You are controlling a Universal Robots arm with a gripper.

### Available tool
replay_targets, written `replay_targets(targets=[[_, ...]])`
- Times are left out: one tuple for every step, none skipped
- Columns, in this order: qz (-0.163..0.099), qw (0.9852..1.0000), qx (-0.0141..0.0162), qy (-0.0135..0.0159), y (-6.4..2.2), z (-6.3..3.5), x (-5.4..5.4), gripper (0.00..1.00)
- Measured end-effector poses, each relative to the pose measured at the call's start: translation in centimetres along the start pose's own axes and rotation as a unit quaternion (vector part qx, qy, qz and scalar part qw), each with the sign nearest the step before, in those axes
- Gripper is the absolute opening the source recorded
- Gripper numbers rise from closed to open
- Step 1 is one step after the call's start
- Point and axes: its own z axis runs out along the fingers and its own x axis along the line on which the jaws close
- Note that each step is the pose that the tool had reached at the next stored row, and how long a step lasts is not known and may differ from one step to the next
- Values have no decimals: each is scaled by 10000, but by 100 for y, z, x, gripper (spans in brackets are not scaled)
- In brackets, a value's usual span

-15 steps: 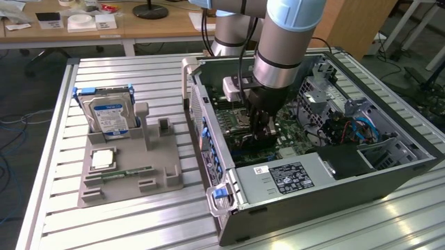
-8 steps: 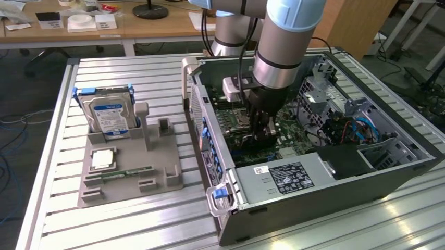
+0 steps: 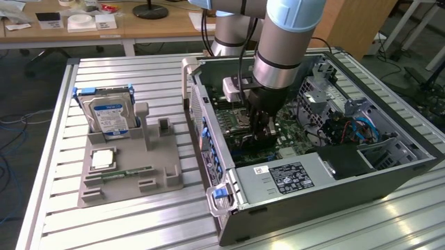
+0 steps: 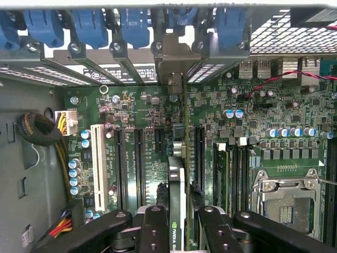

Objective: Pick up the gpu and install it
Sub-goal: 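Insert the gpu into the slot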

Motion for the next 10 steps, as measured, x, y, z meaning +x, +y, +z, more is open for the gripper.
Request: replay_targets(targets=[[3,10000,-2,-8,3,5,-2,27],[3,10000,1,-5,3,4,-1,27],[3,10000,2,-4,2,4,-1,27],[1,10000,1,-1,1,1,-1,34],[0,10000,0,0,0,0,0,34],[0,10000,0,0,0,0,0,34],[0,10000,0,0,0,0,0,34],[0,10000,0,1,0,-1,0,34],[0,10000,-1,2,0,-8,0,34],[0,10000,-1,2,0,-22,0,34]])
